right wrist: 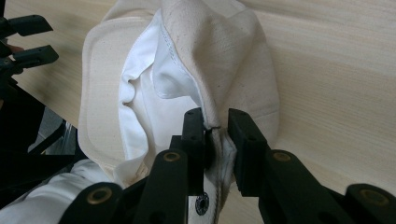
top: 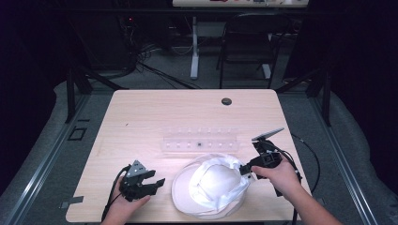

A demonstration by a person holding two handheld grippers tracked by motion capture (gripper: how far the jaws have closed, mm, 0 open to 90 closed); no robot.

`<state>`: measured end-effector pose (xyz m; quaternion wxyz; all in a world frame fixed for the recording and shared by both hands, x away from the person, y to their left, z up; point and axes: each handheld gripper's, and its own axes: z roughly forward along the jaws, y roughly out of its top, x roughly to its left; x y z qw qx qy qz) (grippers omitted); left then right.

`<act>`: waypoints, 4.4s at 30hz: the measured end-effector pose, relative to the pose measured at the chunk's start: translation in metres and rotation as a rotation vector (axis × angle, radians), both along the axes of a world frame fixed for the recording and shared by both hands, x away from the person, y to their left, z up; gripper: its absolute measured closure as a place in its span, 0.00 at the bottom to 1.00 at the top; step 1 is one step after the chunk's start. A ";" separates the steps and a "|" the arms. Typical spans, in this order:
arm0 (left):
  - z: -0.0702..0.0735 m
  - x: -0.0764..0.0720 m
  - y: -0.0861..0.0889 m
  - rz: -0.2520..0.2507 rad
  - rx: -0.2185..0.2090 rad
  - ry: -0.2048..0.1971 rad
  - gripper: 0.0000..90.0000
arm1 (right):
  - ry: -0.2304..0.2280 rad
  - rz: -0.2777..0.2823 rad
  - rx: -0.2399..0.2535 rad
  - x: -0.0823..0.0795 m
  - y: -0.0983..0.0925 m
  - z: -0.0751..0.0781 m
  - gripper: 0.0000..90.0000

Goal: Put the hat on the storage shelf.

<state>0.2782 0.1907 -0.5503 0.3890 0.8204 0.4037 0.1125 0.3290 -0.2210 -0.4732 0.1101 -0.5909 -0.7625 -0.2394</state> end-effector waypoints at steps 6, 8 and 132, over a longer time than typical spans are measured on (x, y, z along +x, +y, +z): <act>0.000 0.000 0.001 0.008 0.004 -0.002 0.51 | -0.032 0.006 -0.033 -0.001 0.005 0.003 0.89; -0.001 0.001 0.002 0.008 0.009 -0.001 0.51 | -0.047 -0.003 -0.049 -0.001 0.006 0.007 0.90; 0.078 0.003 -0.139 -0.129 0.097 -0.267 0.86 | -0.224 -0.106 0.666 0.054 0.064 0.150 0.91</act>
